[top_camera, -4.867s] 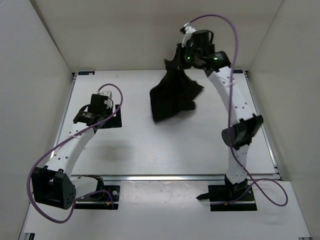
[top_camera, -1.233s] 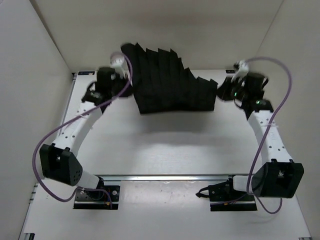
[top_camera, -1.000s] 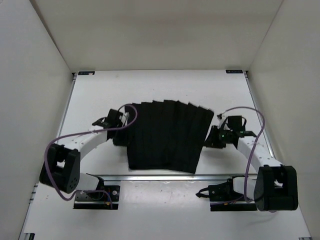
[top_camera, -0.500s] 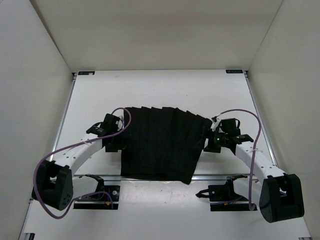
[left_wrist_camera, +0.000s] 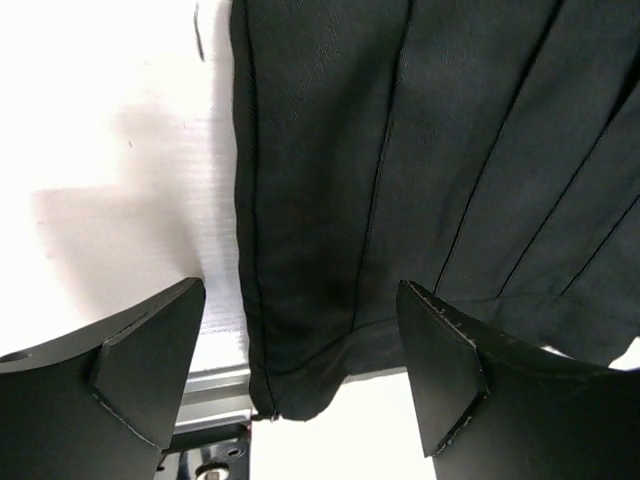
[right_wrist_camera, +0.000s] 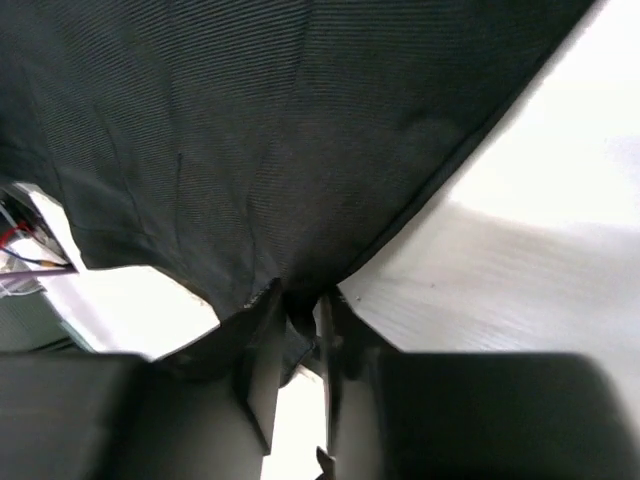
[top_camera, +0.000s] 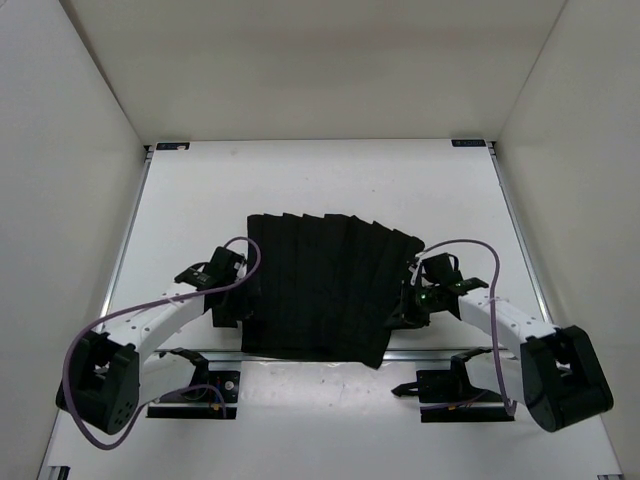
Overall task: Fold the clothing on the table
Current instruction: Move the skirt to the center of the board
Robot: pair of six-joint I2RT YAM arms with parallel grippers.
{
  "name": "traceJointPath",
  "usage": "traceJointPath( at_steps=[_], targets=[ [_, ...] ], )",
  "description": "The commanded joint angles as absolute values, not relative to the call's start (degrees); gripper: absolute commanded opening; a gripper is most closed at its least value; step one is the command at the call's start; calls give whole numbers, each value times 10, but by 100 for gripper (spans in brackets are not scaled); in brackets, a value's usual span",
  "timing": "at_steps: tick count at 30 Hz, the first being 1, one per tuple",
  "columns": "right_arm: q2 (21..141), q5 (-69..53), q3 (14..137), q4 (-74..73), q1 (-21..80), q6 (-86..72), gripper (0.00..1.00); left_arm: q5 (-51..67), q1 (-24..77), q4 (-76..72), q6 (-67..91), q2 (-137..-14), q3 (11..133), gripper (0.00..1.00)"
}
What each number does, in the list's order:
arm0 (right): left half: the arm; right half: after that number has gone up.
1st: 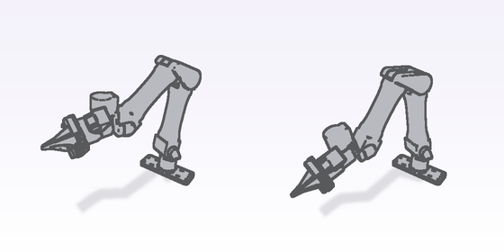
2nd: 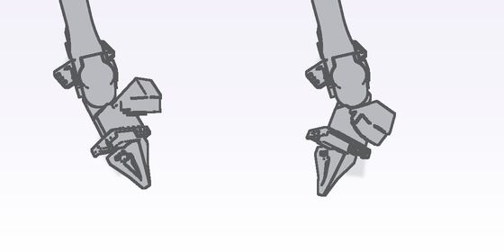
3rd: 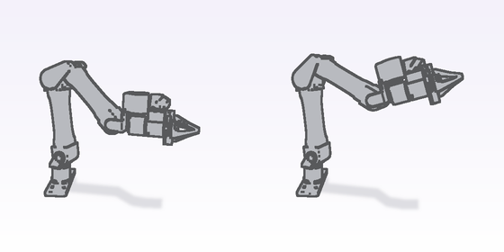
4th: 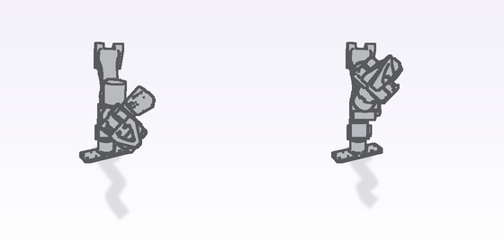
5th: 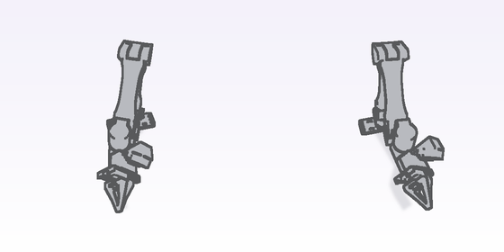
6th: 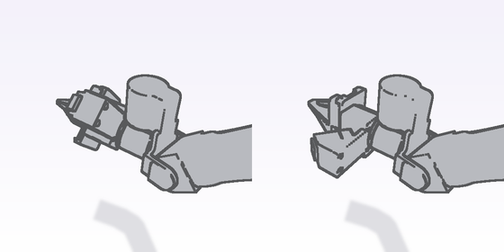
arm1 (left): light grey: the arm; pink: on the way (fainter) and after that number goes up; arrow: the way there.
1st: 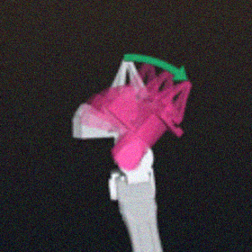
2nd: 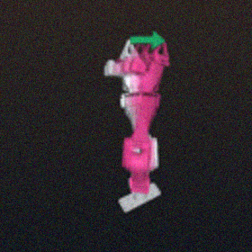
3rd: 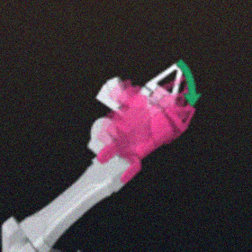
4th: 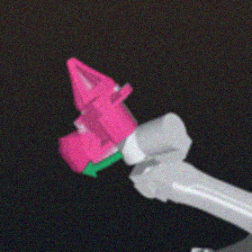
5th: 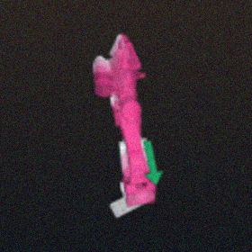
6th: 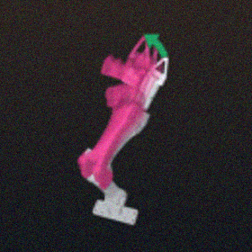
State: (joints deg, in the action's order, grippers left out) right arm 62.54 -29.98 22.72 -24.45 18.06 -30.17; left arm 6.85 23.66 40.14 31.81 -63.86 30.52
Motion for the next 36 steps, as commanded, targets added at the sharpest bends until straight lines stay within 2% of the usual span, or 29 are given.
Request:
traceJointPath(
  at_steps=[1, 6, 9, 13, 18, 23, 26, 28, 29, 32, 36],
  targets=[
    [673, -309, 262, -214, 175, -311, 13, 76, 228, 379, 323, -643, 319, 88],
    [747, -315, 315, -189, 147, -293, 1, 80, 220, 370, 318, -709, 359, 82],
    [790, -310, 354, -185, 117, -272, 0, 87, 219, 343, 311, -763, 386, 69],
    [848, -301, 423, -195, 72, -230, 0, 73, 214, 330, 294, -855, 441, 69],
    [944, -299, 534, -212, 32, -193, 0, 58, 191, 313, 268, -971, 568, 69],
    [1001, -299, 644, -230, 27, -178, 0, 56, 171, 322, 247, -1090, 701, 68],
    [1006, -294, 663, -237, 35, -174, 1, 49, 168, 333, 242, -1132, 769, 68],
    [1002, -295, 664, -238, 34, -173, 14, 58, 164, 342, 239, -1142, 803, 70],
    [998, -299, 657, -239, 30, -168, 27, 54, 167, 343, 240, -1140, 808, 72],
    [971, -298, 627, -233, 17, -168, 51, 43, 177, 344, 243, -1109, 791, 86],
    [926, -305, 568, -232, 1, -162, 64, 41, 183, 338, 262, -1027, 728, 94]
  ],
)
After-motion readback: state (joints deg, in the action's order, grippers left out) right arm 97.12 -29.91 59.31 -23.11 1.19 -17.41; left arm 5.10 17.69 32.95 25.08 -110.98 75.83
